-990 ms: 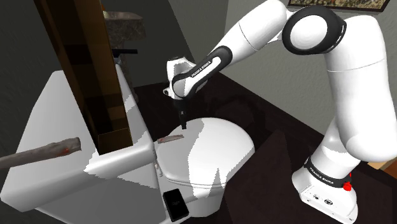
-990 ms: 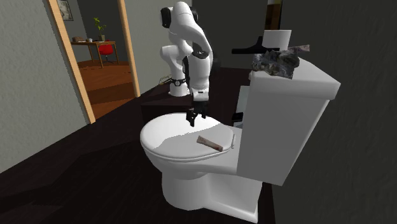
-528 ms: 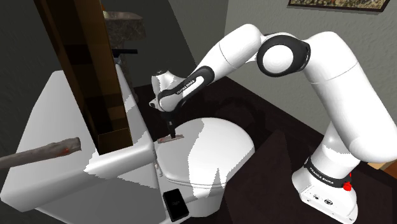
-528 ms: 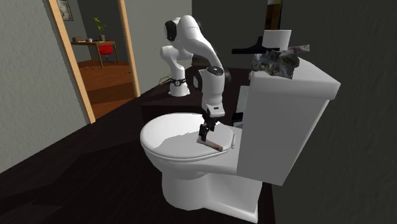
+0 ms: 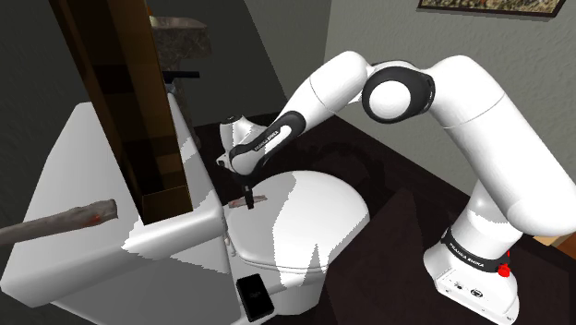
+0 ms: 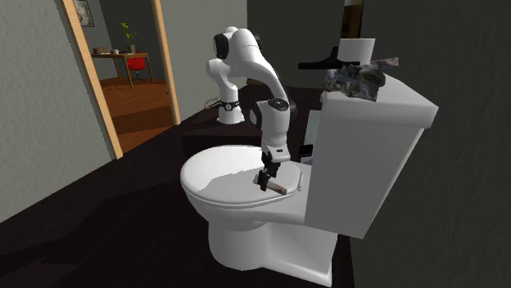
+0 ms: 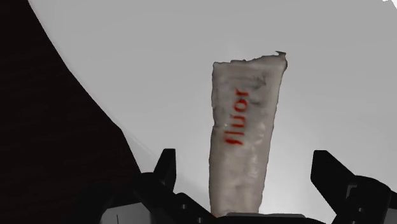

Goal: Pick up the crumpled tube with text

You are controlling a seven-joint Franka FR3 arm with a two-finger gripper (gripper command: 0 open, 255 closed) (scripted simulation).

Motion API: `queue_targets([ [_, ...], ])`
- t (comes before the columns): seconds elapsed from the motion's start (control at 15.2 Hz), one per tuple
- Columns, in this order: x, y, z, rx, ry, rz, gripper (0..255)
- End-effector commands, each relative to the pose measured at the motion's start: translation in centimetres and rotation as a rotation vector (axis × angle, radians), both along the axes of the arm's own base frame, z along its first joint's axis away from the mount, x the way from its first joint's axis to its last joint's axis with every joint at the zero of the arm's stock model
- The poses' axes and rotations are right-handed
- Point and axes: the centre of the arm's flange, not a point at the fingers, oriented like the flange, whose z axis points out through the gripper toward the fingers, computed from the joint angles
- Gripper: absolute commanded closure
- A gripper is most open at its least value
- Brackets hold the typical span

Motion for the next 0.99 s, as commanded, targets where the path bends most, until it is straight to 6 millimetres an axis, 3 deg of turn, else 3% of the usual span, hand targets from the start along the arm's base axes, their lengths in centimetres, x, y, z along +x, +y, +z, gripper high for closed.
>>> queue_targets([
  [0.0, 0.0, 0.0, -0.4, 0.0, -0.001, 0.0, 0],
  [0.07, 0.0, 0.0, -0.3, 0.0, -0.001, 0.0, 255],
  [0.66, 0.0, 0.0, -0.4, 0.0, -0.001, 0.0, 255],
  [0.92, 0.0, 0.0, 1.7, 0.0, -0.001, 0.0, 255],
])
